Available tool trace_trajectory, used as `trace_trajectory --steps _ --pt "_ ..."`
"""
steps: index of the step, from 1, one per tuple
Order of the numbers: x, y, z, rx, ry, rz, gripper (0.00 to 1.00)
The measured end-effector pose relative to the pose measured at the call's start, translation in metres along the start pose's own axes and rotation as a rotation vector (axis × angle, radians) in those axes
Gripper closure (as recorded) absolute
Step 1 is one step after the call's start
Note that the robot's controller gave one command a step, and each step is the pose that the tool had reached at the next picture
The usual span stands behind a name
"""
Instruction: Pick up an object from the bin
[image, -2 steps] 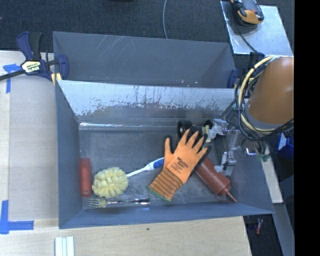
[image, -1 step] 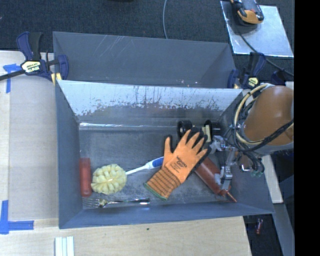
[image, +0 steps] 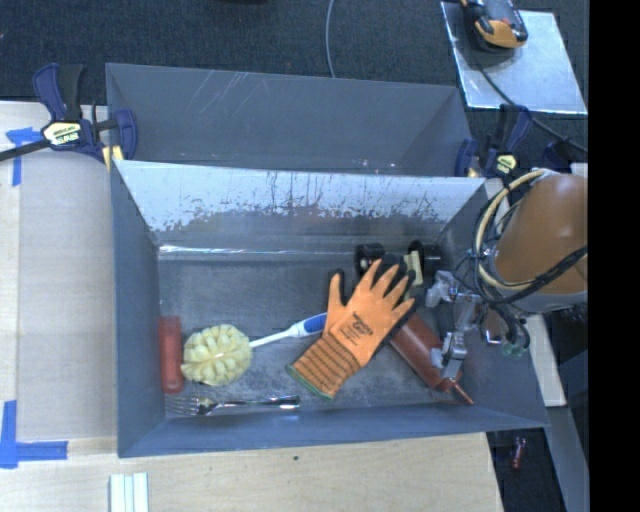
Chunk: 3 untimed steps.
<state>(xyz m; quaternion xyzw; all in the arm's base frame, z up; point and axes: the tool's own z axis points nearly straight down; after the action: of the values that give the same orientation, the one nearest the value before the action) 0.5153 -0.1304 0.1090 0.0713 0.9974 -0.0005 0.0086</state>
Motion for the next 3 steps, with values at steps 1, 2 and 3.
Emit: trace_trajectory --steps 1,2,3 --pt "0.028 0.0 0.009 -0.002 0.019 0.137 0.0" --pt "0.025 -0.01 0.038 0.0 0.003 0.299 0.0" --pt "0.034 0.003 0.038 -0.001 0.02 0.319 1.0"
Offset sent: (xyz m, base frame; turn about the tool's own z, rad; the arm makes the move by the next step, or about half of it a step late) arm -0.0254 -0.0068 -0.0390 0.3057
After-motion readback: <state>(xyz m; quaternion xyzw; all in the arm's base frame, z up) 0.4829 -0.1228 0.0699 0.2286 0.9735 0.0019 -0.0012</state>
